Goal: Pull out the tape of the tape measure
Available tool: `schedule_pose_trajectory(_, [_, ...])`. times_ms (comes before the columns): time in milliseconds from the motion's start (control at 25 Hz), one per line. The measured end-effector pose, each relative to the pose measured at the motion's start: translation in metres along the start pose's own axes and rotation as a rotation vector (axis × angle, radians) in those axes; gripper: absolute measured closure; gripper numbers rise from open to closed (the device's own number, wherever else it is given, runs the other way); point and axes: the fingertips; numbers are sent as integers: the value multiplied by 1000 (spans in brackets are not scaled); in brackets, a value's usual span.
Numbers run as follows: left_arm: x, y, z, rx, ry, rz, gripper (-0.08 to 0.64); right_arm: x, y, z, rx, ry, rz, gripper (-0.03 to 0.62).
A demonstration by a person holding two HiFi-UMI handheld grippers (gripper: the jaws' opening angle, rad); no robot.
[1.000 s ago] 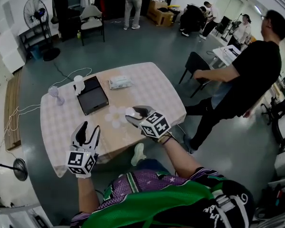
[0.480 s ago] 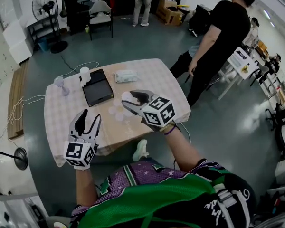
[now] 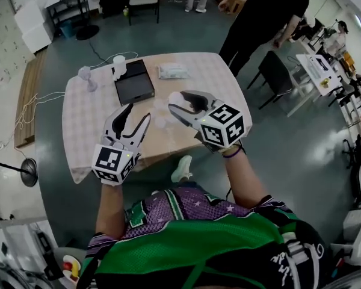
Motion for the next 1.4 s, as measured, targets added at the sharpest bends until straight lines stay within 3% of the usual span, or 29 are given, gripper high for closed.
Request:
schedule_pose_trajectory(800, [-14, 2, -10, 13, -123, -25, 336, 56, -21, -12, 132, 134, 122, 373])
schedule_pose_trajectory(1000, [-17, 6, -14, 12, -129, -39, 379, 62, -25, -16, 147, 136, 133, 373])
schedule_pose_trajectory(1240, [-22, 9, -20, 20, -144, -79, 491, 65, -35, -15, 154, 138, 139, 373])
schedule_pose_trajectory(1400, [-27, 9, -20, -1, -121, -60, 531, 63, -34, -17, 144, 131, 130, 373])
Point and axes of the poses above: the fingertips, and each gripper's own axes: y backward along the fingers, x to its left, z out of its top, and after that the axes turned 6 degrees about x, right-handed
